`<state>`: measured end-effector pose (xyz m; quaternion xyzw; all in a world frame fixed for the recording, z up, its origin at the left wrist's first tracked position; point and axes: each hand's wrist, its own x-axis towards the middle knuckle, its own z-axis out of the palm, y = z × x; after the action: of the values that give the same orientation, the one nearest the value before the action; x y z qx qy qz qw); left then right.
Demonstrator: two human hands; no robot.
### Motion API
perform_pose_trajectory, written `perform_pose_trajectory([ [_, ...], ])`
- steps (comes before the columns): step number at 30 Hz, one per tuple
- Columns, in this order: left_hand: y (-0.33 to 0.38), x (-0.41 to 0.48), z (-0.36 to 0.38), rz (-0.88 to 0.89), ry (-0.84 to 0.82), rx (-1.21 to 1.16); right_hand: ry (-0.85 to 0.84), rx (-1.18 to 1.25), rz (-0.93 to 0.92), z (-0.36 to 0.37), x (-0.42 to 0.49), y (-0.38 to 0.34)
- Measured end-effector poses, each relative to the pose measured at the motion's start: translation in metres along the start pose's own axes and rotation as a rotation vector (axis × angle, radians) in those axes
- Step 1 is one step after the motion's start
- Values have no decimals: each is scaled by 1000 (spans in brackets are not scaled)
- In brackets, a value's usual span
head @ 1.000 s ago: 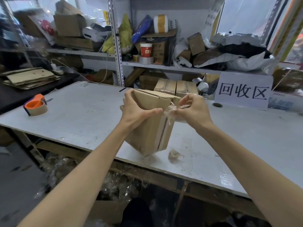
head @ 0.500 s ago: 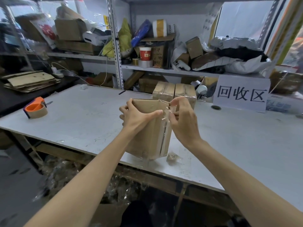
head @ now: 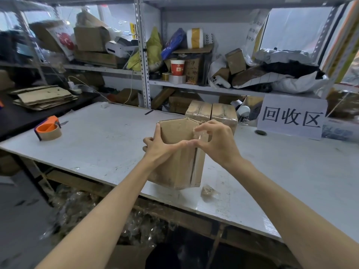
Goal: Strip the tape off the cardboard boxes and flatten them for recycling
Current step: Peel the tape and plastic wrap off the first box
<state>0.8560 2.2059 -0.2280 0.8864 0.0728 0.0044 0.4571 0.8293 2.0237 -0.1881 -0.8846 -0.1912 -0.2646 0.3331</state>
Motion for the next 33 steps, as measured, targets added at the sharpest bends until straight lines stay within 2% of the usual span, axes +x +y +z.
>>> perform_pose_trajectory([
  [3,-5,1,-6,-7,-94,33,22,93,-14,1,1,3],
  [5,-6,0,-8,16,-101,21,17,94,-19,1,2,5],
  [8,-6,-4,-9,55,-18,-62,-121,56,1,-2,-1,9],
  [11,-7,-7,-12,77,-53,-84,-206,150,109,-8,-4,15],
  [13,-7,-6,-15,73,-83,-80,-119,170,158,-8,-6,16],
  [16,-6,-5,-15,77,-114,-67,88,117,170,2,-9,9],
  [18,-7,-5,-16,80,-124,-68,163,122,147,5,-7,5],
  [22,-12,-8,-17,109,-139,-96,176,73,-38,12,-11,7],
  [25,-15,-8,-16,98,-80,-129,95,138,-43,18,-21,6],
  [27,-15,-8,-16,100,-89,-113,33,48,-55,22,-24,8],
  [31,-15,-8,-13,80,-107,-42,111,-69,-68,25,-21,7],
  [33,-18,-8,-13,80,-68,-99,61,-93,-70,24,-16,6],
])
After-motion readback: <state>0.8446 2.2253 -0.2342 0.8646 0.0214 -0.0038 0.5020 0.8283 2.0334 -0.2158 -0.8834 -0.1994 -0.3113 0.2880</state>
